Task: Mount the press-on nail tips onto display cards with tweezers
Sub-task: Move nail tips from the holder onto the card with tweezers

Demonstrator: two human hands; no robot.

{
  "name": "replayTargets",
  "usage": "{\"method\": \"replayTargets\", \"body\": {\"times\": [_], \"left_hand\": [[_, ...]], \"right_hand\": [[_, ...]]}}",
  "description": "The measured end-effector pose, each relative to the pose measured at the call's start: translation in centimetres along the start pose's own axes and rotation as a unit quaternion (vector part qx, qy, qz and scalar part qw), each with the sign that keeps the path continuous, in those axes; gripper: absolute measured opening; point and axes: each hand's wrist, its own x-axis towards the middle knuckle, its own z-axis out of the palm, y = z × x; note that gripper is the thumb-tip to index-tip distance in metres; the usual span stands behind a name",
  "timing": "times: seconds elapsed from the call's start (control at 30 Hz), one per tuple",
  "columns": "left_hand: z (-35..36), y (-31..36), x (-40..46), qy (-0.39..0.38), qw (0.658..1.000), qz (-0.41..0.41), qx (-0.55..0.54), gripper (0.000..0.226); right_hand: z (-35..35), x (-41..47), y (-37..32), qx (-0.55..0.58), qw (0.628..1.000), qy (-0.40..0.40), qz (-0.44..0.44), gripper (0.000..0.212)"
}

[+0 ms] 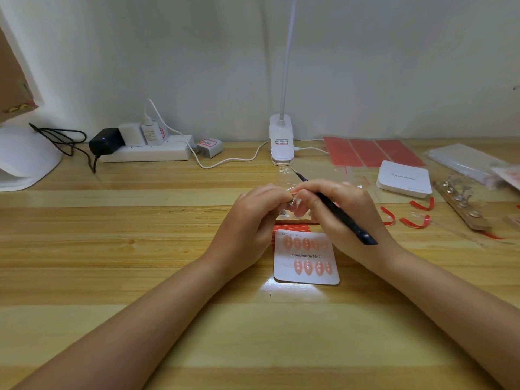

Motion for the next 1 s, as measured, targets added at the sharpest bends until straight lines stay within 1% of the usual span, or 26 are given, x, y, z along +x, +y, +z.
{"method": "replayTargets", "body": {"times": [0.13, 0.27, 0.4, 0.5, 0.57, 0.6, 0.73, 0.87, 0.93, 1.0], "left_hand": [[0.0, 0.0, 0.0, 0.003, 1.000, 0.012, 0.005, 0.020], [-0.2, 0.0, 0.0, -0.001, 1.000, 0.003, -0.010, 0.022], [-0.2, 0.3, 0.1, -0.007, 0.995, -0.058, -0.074, 0.021], [-0.3, 0.5, 0.2, -0.021, 0.984, -0.116, -0.133, 0.022], [-0.4, 0.7, 0.1, -0.038, 0.979, -0.123, -0.160, 0.023], [-0.4, 0.9, 0.1, -0.048, 0.977, -0.122, -0.169, 0.022], [-0.7, 1.3, 0.1, -0.071, 0.965, -0.150, -0.204, 0.016], [-1.1, 1.6, 0.3, -0.060, 0.960, -0.185, -0.203, 0.019], [-1.1, 1.8, 0.3, -0.055, 0.958, -0.200, -0.197, 0.022], [-1.0, 1.9, 0.4, -0.051, 0.960, -0.208, -0.182, 0.022]], "right_hand": [[-0.2, 0.0, -0.3, 0.047, 0.998, -0.017, 0.043, 0.015], [-0.5, 0.3, -0.5, 0.073, 0.995, -0.030, 0.053, 0.014], [-0.9, 0.2, -0.2, 0.023, 0.998, -0.046, 0.038, 0.017], [-0.9, -0.1, 0.1, -0.009, 0.999, -0.036, 0.026, 0.028], [-0.9, -0.1, 0.1, -0.010, 0.999, -0.043, 0.016, 0.038], [-0.9, 0.0, 0.0, -0.008, 0.999, -0.051, 0.010, 0.039], [-0.6, 0.2, -0.2, -0.038, 0.996, -0.064, -0.052, 0.030], [-0.6, 0.3, -0.3, -0.077, 0.995, -0.034, -0.049, 0.034], [-0.6, 0.2, -0.2, -0.081, 0.995, -0.030, -0.051, 0.031], [-0.5, 0.2, -0.3, -0.092, 0.994, -0.034, -0.054, 0.034]]}}
